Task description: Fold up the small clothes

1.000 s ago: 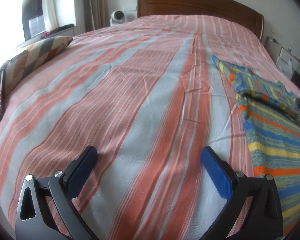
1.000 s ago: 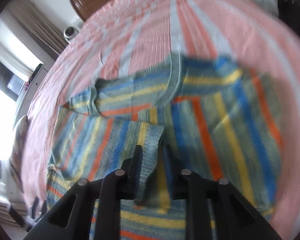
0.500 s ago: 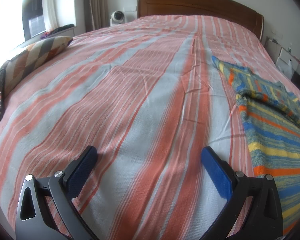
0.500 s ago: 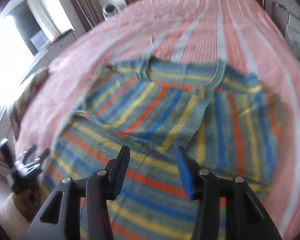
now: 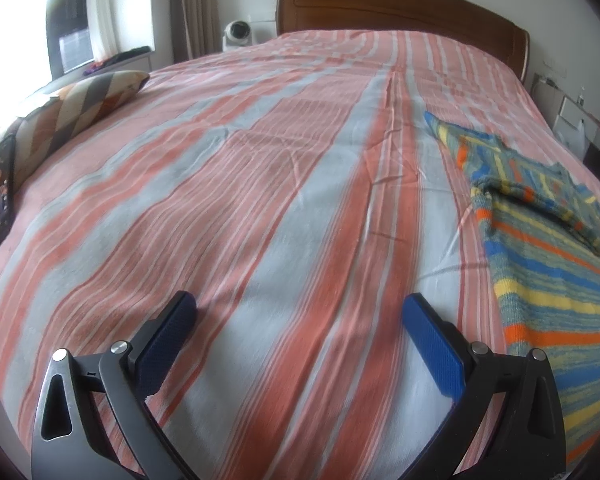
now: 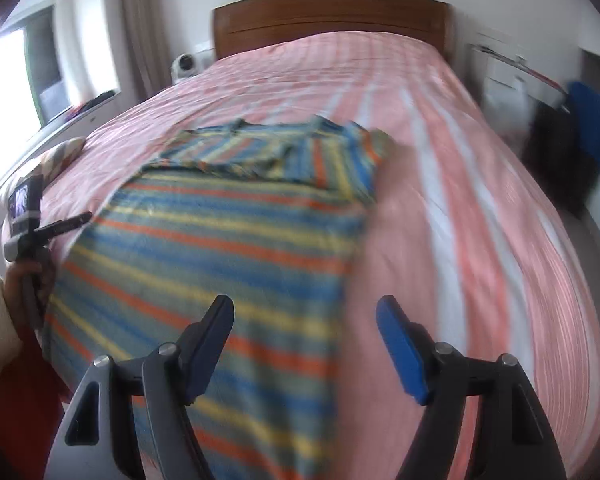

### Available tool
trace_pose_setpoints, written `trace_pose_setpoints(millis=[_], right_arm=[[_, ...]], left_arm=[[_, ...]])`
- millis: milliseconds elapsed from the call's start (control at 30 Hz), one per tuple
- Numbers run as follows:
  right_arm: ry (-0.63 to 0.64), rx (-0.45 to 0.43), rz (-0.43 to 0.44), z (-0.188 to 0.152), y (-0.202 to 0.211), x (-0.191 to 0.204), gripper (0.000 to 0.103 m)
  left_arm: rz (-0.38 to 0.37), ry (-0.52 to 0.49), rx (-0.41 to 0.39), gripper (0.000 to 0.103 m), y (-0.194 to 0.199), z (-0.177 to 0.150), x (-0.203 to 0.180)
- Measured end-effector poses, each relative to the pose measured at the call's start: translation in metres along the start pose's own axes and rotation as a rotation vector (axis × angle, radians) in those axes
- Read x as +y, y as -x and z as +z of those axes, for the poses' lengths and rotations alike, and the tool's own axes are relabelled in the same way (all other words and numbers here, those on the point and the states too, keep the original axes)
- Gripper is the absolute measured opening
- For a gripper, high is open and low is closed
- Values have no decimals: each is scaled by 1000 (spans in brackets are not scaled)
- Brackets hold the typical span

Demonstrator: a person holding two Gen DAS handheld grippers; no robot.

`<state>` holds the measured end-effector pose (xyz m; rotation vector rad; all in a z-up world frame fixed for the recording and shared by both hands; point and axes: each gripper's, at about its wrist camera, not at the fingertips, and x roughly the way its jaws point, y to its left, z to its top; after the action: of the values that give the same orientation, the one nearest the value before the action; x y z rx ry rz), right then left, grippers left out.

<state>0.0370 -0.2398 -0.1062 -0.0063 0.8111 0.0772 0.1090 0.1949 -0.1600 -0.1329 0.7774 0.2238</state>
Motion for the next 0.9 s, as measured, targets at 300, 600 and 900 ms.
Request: trace_pose_setpoints(millis=[300,600,900], right_arm=[[-129,-56,-80,-45,29,-34,73],[-127,-80,-62,-48,24,-27,73],[-103,-73,-52,-49,20,-20,73]], left_arm=[[61,-12,25,102,26,-12,-1],[-29,0,5,102,82,-17,-11],[-119,5,63,102,108,-38,-17]])
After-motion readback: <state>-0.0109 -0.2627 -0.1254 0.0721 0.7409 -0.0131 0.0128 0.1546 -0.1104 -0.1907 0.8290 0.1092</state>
